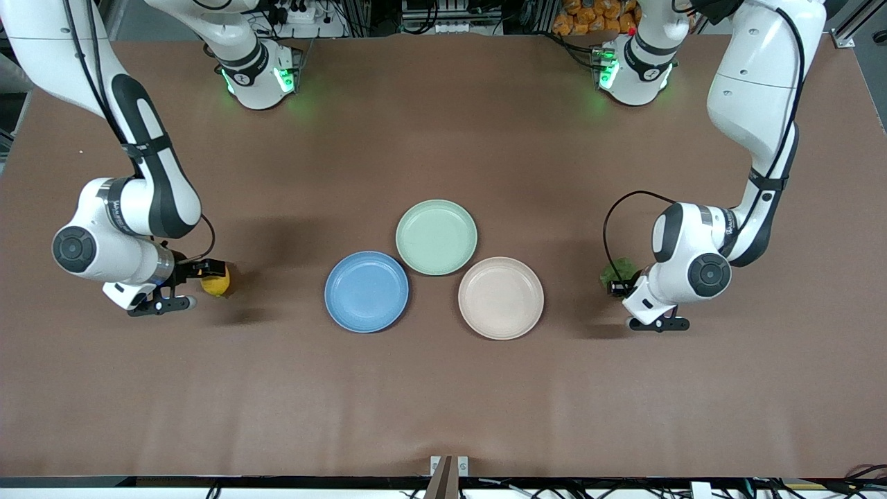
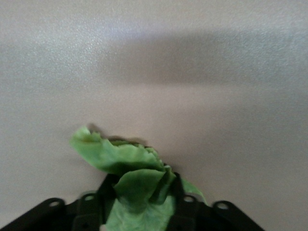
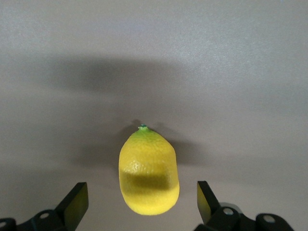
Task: Place lemon and lettuce in plates
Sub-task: 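Close the right gripper on the lemon while the left gripper grasps the lettuce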
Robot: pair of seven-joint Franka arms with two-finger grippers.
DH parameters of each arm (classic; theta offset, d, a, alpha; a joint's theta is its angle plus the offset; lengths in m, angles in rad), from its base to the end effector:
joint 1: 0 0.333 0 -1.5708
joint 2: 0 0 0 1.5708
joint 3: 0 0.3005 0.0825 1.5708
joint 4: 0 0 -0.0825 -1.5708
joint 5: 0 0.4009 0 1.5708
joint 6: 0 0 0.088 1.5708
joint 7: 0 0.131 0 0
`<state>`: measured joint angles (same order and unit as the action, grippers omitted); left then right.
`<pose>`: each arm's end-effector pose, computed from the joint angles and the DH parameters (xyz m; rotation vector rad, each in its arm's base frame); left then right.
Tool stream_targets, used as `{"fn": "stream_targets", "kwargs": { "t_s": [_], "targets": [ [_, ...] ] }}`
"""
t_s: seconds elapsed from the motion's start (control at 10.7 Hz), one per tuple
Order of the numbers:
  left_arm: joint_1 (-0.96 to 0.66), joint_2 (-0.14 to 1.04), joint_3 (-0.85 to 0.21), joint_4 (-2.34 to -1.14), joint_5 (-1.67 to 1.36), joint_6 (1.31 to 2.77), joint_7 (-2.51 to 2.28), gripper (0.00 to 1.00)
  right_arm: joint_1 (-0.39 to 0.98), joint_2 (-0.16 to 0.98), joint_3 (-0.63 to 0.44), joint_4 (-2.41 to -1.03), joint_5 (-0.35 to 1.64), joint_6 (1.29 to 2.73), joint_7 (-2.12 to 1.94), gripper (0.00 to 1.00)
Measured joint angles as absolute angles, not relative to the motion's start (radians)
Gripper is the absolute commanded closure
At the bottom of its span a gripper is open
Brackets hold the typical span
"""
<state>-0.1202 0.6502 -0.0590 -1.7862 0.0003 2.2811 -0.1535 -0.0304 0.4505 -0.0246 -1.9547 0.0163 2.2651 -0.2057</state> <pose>0.6270 -0.1132 0.1281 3.1214 -0.0260 -0.2473 0.6035 -0.0326 0.1841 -3.1073 -0.2196 0.2162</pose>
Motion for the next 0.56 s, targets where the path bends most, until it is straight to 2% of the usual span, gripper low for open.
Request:
{"fn": "stream_targets", "kwargs": {
  "t_s": [0.28, 0.56],
  "targets": [
    [-0.120, 0.640, -0.060, -1.774, 0.000, 2.288, -0.175, 1.00, -0.026, 0.450, -0.023, -2.032, 0.016, 2.387, -0.213, 0.00],
    [-0.126, 0.602, -0.064, -1.745, 0.000, 2.295, -0.240, 1.00, -0.026, 0.450, -0.024, -2.071, 0.015, 2.445, -0.238, 0.00]
  ]
}}
